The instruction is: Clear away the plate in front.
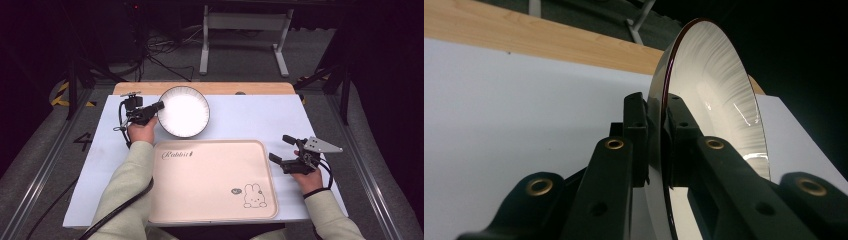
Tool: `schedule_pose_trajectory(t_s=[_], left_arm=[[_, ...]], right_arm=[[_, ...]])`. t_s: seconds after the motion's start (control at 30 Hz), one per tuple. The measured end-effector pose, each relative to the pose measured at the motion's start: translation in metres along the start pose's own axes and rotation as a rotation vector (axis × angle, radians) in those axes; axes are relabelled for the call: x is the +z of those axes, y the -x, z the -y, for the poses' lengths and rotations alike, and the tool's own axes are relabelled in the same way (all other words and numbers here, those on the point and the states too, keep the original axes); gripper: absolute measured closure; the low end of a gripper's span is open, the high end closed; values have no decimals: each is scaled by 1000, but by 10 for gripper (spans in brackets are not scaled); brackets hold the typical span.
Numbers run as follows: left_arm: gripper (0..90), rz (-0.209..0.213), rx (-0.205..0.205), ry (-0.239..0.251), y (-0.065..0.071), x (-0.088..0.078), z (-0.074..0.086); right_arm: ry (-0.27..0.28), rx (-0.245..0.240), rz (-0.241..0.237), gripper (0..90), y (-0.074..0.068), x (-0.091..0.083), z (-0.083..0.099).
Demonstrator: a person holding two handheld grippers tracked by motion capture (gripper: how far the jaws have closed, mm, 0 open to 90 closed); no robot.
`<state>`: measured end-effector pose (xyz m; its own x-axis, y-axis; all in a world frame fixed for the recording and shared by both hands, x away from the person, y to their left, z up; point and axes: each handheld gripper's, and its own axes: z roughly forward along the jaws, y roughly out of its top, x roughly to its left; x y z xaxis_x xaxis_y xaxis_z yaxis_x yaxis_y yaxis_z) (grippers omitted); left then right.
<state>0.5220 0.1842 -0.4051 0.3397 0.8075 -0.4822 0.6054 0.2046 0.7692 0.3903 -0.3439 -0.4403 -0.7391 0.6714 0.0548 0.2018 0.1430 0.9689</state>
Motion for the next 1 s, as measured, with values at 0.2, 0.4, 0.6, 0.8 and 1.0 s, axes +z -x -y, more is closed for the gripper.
schedule_pose_trajectory(t_s=[0.2,0.4,0.6,0.8,1.0], left_arm=[[832,-5,34,11,7,-11,-3],[832,1,69,21,14,-22,-5],[832,20,92,31,24,-35,-7],[833,28,133,29,34,-48,-7],[832,41,159,10,42,-56,-6]], right_arm=[[-3,4,4,38,1,1,0],[-10,12,5,38,2,1,1],[-9,37,13,39,4,-1,1],[-5,42,-3,39,5,0,1],[-5,43,-5,39,5,0,1]])
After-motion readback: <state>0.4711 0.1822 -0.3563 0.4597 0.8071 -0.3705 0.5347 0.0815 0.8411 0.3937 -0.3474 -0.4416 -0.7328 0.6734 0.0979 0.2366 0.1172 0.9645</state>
